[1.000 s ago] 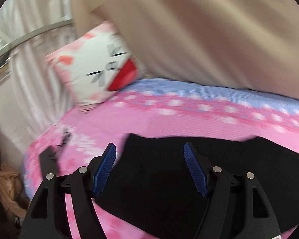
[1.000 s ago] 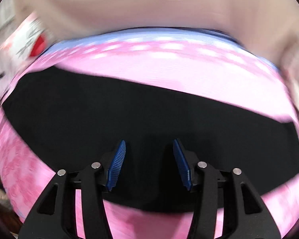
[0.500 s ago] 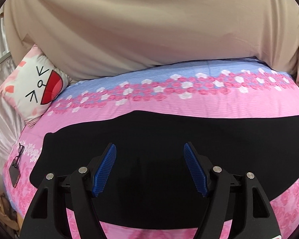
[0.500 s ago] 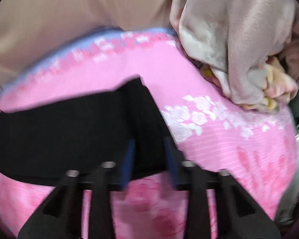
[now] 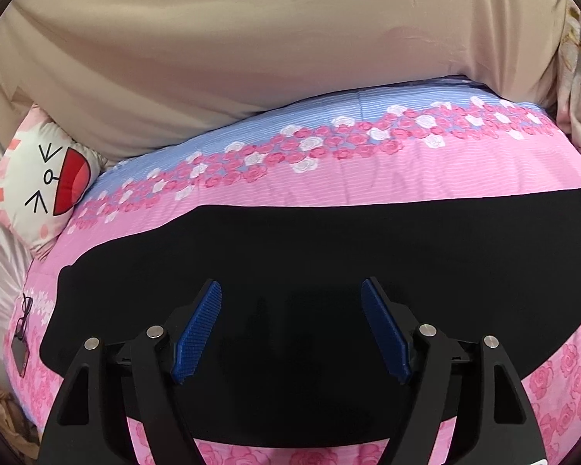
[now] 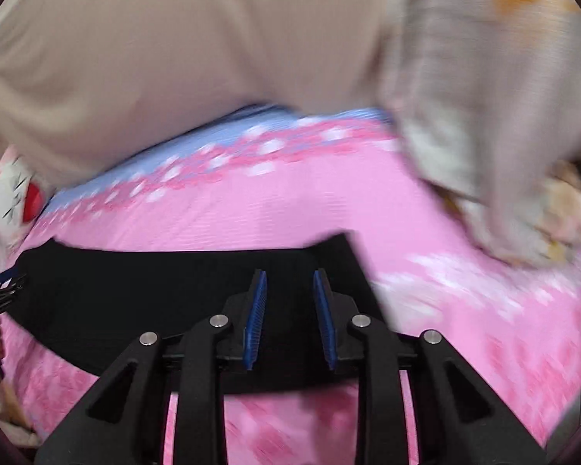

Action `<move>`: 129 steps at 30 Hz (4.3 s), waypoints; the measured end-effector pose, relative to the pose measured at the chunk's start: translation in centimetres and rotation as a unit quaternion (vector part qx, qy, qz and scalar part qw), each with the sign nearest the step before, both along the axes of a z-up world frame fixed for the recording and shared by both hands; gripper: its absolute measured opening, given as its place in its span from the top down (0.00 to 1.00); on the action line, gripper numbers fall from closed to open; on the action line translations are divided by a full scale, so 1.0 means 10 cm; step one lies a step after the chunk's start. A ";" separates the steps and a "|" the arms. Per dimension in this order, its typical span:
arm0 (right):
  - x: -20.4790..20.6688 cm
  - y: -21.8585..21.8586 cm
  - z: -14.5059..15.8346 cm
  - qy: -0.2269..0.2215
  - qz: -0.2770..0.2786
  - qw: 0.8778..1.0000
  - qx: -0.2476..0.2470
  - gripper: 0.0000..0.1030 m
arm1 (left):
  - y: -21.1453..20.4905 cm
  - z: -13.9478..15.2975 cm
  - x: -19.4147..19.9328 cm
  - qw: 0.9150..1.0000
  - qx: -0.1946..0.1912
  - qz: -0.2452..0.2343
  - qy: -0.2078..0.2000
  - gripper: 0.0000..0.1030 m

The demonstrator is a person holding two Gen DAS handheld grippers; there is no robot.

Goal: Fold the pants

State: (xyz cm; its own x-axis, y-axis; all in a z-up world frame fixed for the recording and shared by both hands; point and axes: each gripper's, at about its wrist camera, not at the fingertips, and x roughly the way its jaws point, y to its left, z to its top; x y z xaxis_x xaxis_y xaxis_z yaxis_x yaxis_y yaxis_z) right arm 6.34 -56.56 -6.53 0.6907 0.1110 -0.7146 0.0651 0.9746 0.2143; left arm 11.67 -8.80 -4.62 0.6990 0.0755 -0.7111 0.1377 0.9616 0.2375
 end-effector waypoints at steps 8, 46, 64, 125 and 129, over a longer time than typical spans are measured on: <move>0.13 -0.46 -0.07 0.003 -0.110 0.993 0.031 0.84 | 0.46 -0.01 -0.03 0.999 0.006 0.052 -0.001 0.29; -0.08 1.45 0.65 -0.057 -0.026 0.997 0.035 0.83 | 1.32 0.06 -0.26 0.996 -0.067 0.050 -0.022 0.23; 1.02 4.98 0.28 0.001 0.289 0.957 -0.014 0.83 | 2.61 0.01 -0.43 0.988 -0.067 0.135 -0.033 0.23; 1.18 3.35 -0.30 0.049 0.091 0.994 -0.030 0.74 | 1.50 -0.13 0.67 0.996 -0.060 0.060 0.004 0.16; 1.03 3.32 -0.04 0.021 0.089 0.996 -0.019 0.72 | 1.52 -0.42 0.86 0.995 -0.045 0.088 0.024 0.08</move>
State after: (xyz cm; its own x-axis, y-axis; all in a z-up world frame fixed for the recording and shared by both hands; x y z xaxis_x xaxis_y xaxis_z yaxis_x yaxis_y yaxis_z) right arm 16.61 -23.32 -6.93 0.6324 0.2020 -0.7478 -0.1023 0.9787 0.1778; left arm 20.27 6.44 -8.85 0.6463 0.1283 -0.7522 -0.0253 0.9888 0.1470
